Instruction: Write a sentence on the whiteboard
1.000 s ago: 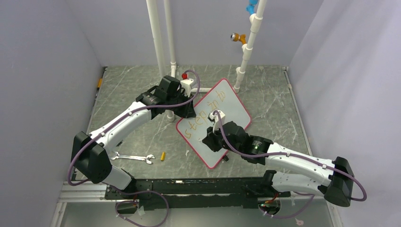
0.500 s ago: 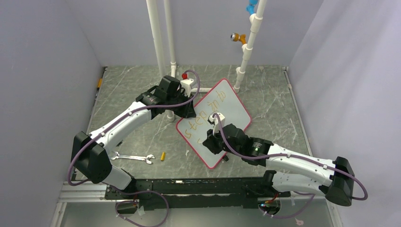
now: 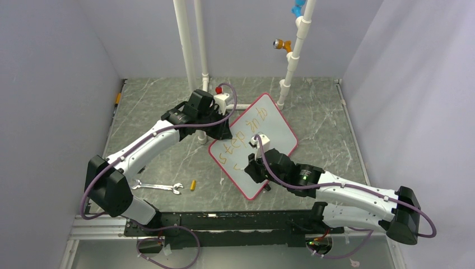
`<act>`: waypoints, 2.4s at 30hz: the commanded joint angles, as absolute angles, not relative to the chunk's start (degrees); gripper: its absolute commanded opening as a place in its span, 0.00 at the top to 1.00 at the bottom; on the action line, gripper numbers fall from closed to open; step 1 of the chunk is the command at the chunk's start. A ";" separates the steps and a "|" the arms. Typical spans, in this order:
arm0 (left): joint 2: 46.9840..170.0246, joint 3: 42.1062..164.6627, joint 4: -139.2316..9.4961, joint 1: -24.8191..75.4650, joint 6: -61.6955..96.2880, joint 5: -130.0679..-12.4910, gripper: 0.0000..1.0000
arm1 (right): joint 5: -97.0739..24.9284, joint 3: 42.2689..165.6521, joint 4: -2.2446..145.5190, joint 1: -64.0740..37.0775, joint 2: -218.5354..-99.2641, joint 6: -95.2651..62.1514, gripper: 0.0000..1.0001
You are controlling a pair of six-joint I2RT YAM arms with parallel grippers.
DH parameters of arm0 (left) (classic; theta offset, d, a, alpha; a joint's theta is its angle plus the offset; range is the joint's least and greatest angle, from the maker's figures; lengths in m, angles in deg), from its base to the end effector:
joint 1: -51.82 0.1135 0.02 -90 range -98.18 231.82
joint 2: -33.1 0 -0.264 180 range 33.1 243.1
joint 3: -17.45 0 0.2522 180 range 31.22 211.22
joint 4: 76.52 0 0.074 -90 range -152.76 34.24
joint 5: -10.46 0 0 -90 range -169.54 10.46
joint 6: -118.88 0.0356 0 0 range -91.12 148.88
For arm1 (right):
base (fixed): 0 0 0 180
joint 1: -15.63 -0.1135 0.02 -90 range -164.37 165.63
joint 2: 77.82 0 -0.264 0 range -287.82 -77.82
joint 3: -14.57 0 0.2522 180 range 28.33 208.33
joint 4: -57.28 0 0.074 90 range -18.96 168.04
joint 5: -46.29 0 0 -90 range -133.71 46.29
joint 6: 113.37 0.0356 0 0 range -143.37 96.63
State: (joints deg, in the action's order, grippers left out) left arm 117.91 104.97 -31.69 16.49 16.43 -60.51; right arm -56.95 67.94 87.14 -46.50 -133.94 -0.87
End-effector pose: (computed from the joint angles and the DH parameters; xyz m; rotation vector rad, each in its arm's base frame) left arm 0.2608 -0.1991 0.3161 0.6476 2.3045 -0.7950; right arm 0.1083 0.1874 0.2620 -0.6096 2.1010 0.6171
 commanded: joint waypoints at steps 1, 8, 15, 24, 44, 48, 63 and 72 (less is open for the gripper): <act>117.93 106.58 -33.18 16.42 22.20 -64.78 1.00 | -60.24 67.81 90.11 -46.52 -134.42 -0.61 1.00; 118.03 106.57 -33.06 16.41 22.28 -64.95 1.00 | -59.65 68.01 92.24 -46.56 -134.19 -0.99 1.00; 118.00 106.62 -33.06 16.45 22.29 -65.04 1.00 | -56.59 67.53 92.06 -46.55 -133.20 -1.81 1.00; 117.92 106.71 -32.99 16.43 22.33 -65.03 1.00 | -51.80 68.66 90.27 -46.64 -135.10 -3.01 1.00; 117.65 106.63 -32.89 16.41 22.43 -65.11 1.00 | -51.56 75.59 90.54 -48.02 -135.83 -4.03 1.00; 117.69 106.67 -32.88 16.41 22.43 -65.17 1.00 | -53.93 74.95 89.86 -47.98 -132.05 -3.03 1.00; 118.26 106.80 -32.58 16.40 22.64 -65.56 1.00 | -64.31 74.27 90.56 -47.94 -134.26 -1.70 1.00; 118.33 106.80 -32.45 16.41 22.76 -65.57 1.00 | -64.11 74.23 89.77 -47.91 -136.72 -2.19 1.00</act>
